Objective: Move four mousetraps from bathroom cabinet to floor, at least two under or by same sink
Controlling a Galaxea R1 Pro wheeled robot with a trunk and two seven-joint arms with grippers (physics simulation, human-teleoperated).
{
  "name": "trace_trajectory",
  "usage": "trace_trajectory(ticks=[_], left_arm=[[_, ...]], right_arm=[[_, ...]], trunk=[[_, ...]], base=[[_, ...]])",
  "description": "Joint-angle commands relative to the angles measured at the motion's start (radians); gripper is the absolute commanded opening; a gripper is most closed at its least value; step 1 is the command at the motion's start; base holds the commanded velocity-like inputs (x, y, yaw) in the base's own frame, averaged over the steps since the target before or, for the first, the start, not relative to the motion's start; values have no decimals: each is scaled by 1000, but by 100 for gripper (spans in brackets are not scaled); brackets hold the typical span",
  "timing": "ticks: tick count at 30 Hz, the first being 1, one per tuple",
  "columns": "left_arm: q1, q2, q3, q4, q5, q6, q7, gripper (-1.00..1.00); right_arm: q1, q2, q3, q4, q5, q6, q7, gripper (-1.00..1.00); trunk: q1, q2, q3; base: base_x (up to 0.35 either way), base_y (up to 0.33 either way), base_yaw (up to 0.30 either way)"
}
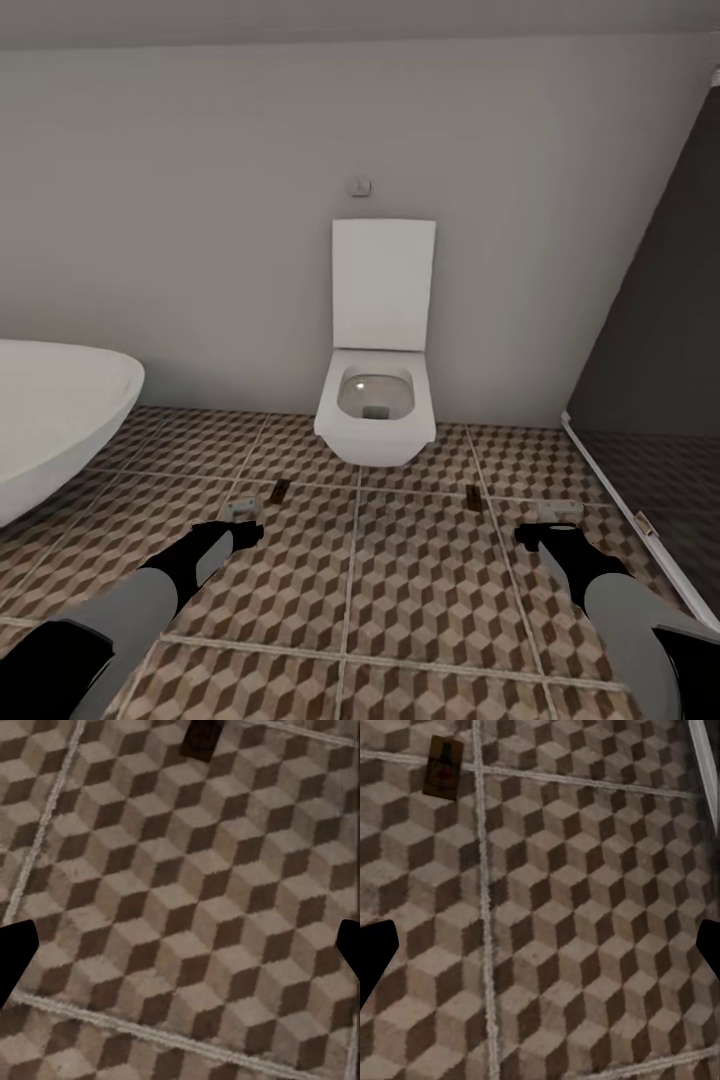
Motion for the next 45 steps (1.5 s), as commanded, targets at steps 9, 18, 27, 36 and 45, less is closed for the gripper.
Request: trace_trajectory(ticks=[9, 18, 27, 36, 45], left_arm=[[0, 1, -8, 0, 11, 5, 7, 100], [0, -1, -8, 4, 10, 5, 8, 100], [1, -1, -8, 24, 9, 5, 8, 100], [3, -3, -8, 78, 9, 3, 6, 100], [8, -16, -8, 131, 8, 2, 3, 100]], right_arm=[[1, 1, -6, 0, 10, 5, -1, 100], [4, 0, -7, 3, 8, 5, -1, 100], [14, -1, -7, 6, 6, 4, 0, 100], [34, -1, -7, 6, 6, 4, 0, 100], [65, -1, -7, 7, 3, 3, 0, 100]], trunk=[[-4, 2, 48], [-8, 4, 97], [-37, 55, 141], [-71, 118, 173], [-106, 181, 202]], base=[[0, 0, 0], [0, 0, 0], [0, 0, 0], [0, 0, 0], [0, 0, 0]])
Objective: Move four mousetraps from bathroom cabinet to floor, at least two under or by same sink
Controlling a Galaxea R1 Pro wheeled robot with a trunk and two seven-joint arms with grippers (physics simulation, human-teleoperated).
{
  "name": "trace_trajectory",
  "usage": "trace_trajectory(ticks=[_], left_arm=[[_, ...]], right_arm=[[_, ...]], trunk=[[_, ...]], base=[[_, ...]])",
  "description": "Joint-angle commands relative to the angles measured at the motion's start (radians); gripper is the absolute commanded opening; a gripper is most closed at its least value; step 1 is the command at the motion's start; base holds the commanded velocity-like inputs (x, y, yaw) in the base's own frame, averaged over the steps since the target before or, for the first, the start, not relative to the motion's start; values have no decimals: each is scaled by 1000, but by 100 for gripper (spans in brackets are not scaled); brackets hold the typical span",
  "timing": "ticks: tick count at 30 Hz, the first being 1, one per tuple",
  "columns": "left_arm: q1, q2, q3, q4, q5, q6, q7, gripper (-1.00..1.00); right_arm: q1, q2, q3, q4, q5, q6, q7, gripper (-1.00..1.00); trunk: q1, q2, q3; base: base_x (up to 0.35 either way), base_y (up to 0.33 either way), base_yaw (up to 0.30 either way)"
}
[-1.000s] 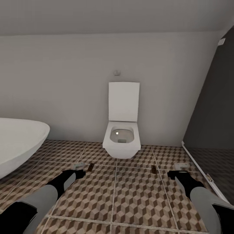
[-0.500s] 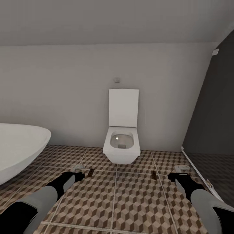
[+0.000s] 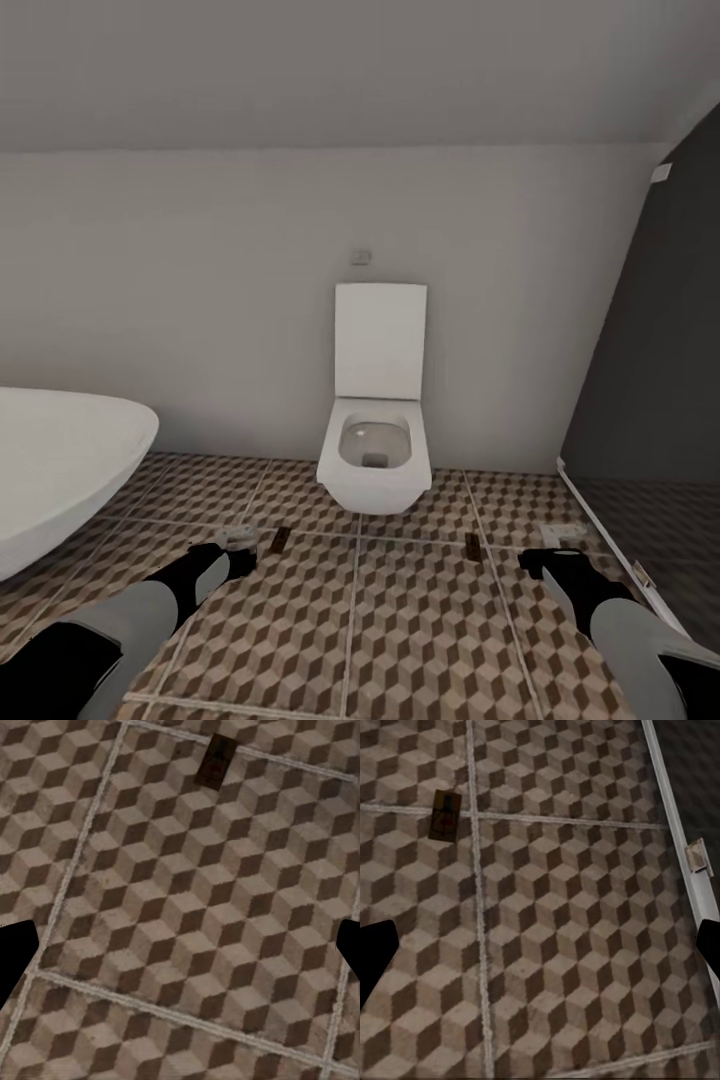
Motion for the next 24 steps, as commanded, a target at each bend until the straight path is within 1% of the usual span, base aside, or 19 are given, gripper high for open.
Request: trace_trajectory(ticks=[1, 9, 10, 24], left_arm=[[0, -2, -8, 4, 10, 6, 6, 100], [2, -11, -8, 47, 11, 6, 5, 100], [7, -11, -8, 71, 10, 6, 5, 100], [57, -13, -8, 85, 8, -7, 4, 100]], right_arm=[[3, 1, -6, -1, 10, 6, 0, 100], [30, 0, -6, -1, 9, 3, 0, 100], [47, 0, -6, -1, 9, -1, 0, 100], [110, -1, -6, -1, 9, -38, 0, 100]], trunk=[[-4, 7, 2], [-35, 63, 27], [-39, 70, 30], [-92, 168, 74]], base=[[0, 0, 0], [0, 0, 0], [0, 0, 0], [0, 0, 0]])
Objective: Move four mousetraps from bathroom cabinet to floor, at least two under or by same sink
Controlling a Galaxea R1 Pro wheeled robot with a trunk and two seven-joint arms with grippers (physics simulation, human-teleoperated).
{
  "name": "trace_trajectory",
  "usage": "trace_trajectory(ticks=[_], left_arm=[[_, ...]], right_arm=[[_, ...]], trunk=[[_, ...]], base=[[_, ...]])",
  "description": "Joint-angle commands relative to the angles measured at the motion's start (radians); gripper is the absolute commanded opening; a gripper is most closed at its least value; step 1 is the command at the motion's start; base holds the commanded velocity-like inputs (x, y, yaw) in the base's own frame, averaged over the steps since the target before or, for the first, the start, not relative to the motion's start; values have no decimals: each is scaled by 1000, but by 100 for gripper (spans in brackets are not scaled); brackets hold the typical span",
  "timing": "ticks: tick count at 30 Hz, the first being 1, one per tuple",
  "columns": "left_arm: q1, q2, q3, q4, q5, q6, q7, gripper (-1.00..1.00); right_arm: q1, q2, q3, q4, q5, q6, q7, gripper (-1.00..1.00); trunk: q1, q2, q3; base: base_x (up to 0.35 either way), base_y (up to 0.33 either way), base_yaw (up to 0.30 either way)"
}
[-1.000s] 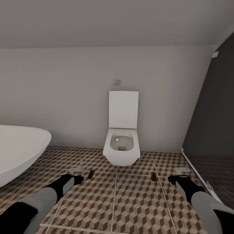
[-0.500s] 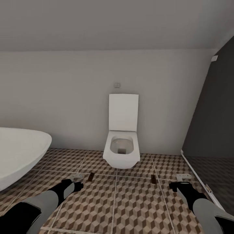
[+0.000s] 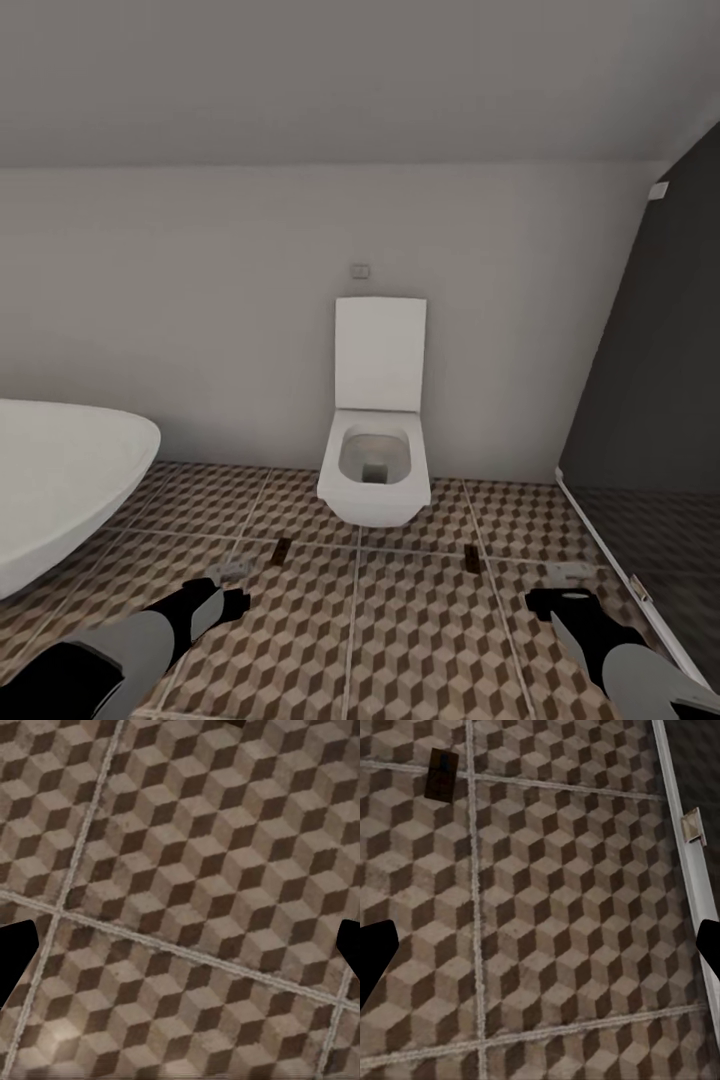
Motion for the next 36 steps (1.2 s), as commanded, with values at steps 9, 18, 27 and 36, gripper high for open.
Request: trace_trajectory(ticks=[9, 18, 27, 36], left_arm=[[27, 1, -8, 1, 10, -2, 4, 100], [84, 3, -8, 3, 10, -4, 4, 100], [187, 9, -8, 67, 10, -166, 4, 100], [243, 13, -8, 74, 10, -193, 5, 100]], right_arm=[[17, 1, -6, 24, 11, -6, 0, 100], [20, 0, -6, 121, 11, -63, 0, 100], [81, 3, -4, 230, 20, -188, 0, 100], [141, 11, -4, 232, 19, -214, 0, 100]], trunk=[[-35, 63, 27], [-69, 126, 56], [-104, 189, 84], [-138, 252, 112]], base=[[0, 0, 0], [0, 0, 0], [0, 0, 0], [0, 0, 0]])
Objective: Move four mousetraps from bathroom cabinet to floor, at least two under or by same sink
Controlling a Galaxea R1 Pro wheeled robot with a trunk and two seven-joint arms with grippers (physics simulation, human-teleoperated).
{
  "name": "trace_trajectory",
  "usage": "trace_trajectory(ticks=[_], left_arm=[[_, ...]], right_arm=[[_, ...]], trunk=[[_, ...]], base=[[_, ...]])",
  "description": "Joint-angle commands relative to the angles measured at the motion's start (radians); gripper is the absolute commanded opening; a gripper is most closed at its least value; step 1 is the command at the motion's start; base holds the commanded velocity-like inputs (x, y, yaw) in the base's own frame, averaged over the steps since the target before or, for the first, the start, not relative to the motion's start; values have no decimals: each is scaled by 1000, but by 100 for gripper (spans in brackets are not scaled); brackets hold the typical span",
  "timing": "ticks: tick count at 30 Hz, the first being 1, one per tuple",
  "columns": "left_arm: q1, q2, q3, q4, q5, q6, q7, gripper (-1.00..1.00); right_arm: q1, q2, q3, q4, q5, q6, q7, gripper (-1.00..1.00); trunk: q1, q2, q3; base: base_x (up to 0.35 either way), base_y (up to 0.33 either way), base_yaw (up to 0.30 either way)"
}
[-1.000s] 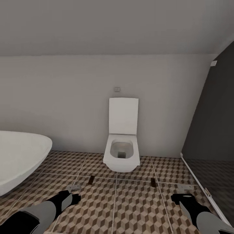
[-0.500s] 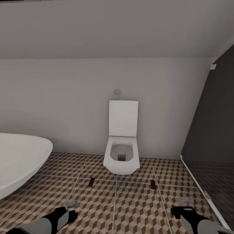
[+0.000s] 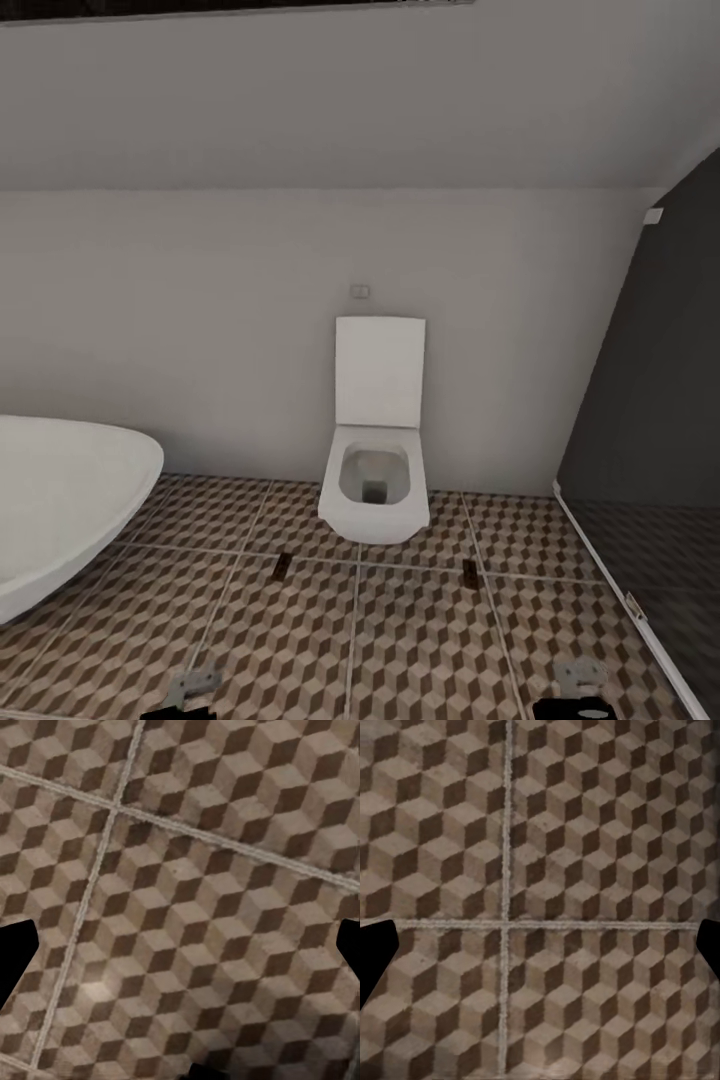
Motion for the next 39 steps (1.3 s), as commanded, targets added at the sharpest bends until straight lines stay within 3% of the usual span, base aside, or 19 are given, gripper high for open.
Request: trace_trajectory(ticks=[1, 10, 18, 30, 39], left_arm=[[11, 0, -9, 0, 6, 3, 2, 100], [88, 2, -7, 2, 6, 1, 2, 100], [167, 20, -7, 2, 7, -1, 2, 100], [204, 32, -9, 2, 7, -37, 0, 100], [214, 32, -9, 2, 7, -38, 0, 100]], right_arm=[[11, 6, -8, 3, 9, -10, -3, 100], [94, 20, -8, 13, 7, -45, -3, 100], [150, 20, -8, 24, 6, -46, -3, 100], [200, 25, -8, 51, 7, -46, -3, 100], [206, 28, -8, 53, 5, -43, -3, 100]], trunk=[[-4, 7, 2], [-39, 70, 31], [-69, 126, 56], [-115, 210, 93], [-150, 273, 121]], base=[[0, 0, 0], [0, 0, 0], [0, 0, 0], [0, 0, 0], [0, 0, 0]])
